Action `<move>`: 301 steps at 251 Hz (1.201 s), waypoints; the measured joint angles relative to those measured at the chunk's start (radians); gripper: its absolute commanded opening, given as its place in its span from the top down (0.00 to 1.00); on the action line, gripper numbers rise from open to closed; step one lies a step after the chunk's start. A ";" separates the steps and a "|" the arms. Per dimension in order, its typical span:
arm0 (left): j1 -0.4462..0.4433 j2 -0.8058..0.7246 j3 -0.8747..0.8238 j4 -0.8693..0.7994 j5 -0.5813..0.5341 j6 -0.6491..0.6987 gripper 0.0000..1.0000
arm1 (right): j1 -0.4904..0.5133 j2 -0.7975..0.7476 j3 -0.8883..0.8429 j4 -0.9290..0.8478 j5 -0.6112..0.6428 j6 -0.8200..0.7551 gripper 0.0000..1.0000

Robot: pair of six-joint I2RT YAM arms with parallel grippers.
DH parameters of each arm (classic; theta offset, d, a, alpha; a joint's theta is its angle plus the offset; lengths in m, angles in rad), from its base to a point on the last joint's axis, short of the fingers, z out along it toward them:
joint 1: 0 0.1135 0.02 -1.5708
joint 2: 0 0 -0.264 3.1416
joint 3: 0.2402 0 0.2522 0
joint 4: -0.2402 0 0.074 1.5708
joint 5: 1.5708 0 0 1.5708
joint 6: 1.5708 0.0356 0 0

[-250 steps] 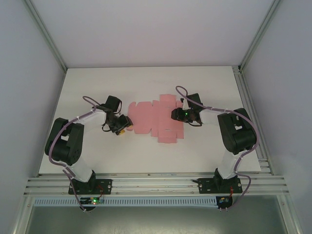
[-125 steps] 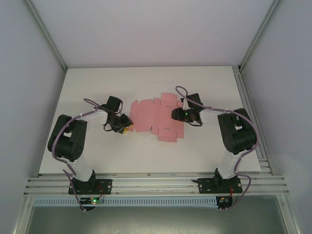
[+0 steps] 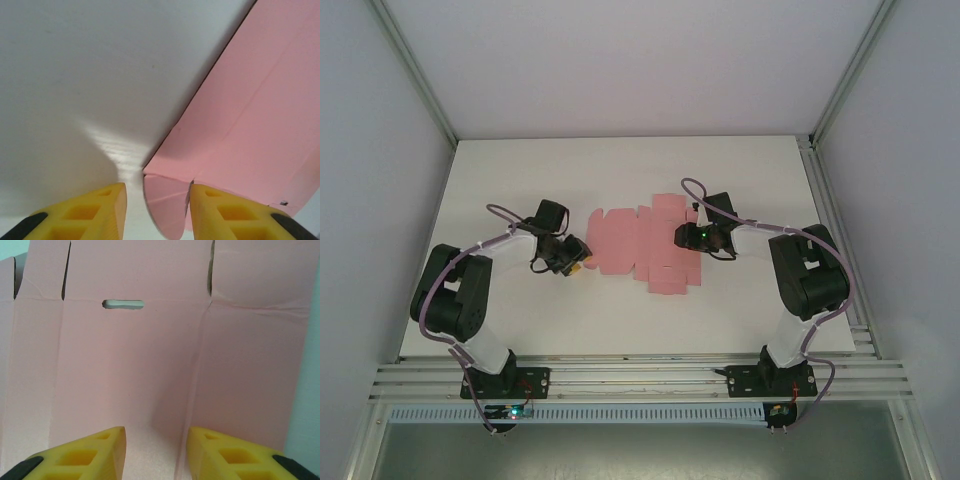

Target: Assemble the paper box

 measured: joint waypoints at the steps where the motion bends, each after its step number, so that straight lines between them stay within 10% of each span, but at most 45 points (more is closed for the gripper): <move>1: 0.000 0.002 -0.001 0.002 0.001 -0.001 0.61 | 0.000 0.000 0.000 0.000 0.000 0.000 0.58; 63: -0.012 0.018 -0.018 0.066 0.031 -0.052 0.69 | 0.000 0.000 0.000 0.000 0.000 0.000 0.58; 104: -0.030 0.036 -0.018 0.109 0.049 -0.076 1.00 | 0.005 0.000 -0.001 0.001 0.003 0.001 0.58; 160: -0.040 0.015 -0.032 0.154 0.041 -0.076 1.00 | 0.005 -0.017 -0.011 0.000 0.016 0.002 0.52; 239: -0.045 -0.280 -0.175 0.368 0.035 -0.001 1.00 | -0.039 -0.309 -0.151 -0.042 0.021 0.021 0.16; 301: -0.072 -0.503 -0.213 0.472 0.040 0.110 1.00 | -0.098 -0.559 -0.344 0.053 -0.004 0.101 0.14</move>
